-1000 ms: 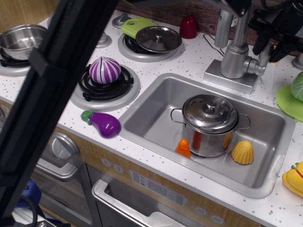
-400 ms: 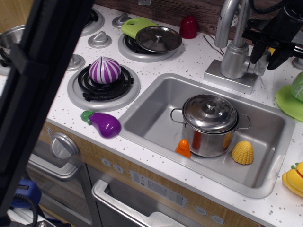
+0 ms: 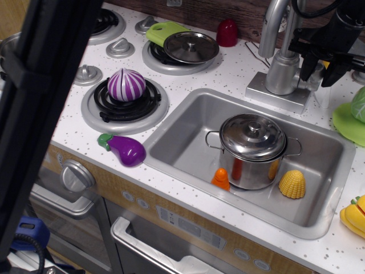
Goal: Turn lever vertical to front
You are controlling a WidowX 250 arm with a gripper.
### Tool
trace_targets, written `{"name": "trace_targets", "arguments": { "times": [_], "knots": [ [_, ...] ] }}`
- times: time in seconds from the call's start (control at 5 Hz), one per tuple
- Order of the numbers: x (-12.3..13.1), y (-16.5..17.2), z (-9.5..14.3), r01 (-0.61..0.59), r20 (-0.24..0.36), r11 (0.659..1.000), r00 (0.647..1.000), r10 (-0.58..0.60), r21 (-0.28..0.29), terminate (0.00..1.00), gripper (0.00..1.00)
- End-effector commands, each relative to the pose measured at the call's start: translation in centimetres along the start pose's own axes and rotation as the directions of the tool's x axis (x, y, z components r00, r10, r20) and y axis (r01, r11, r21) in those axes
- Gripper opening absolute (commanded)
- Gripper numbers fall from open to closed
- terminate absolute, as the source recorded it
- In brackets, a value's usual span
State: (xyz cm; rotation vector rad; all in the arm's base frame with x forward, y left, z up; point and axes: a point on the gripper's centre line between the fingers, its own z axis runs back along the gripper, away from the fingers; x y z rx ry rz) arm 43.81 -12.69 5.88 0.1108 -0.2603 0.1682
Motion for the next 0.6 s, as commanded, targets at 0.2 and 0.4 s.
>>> {"name": "trace_targets", "arguments": {
  "times": [0.2, 0.4],
  "knots": [
    [-2.87, -2.01, -1.71, -0.027, 0.008, 1.0, 1.0, 0.027, -0.002, 0.0, 0.0],
    [-2.7, -1.66, -1.74, -0.015, 0.01, 1.0, 1.0, 0.015, 0.002, 1.0, 0.0]
  ]
}}
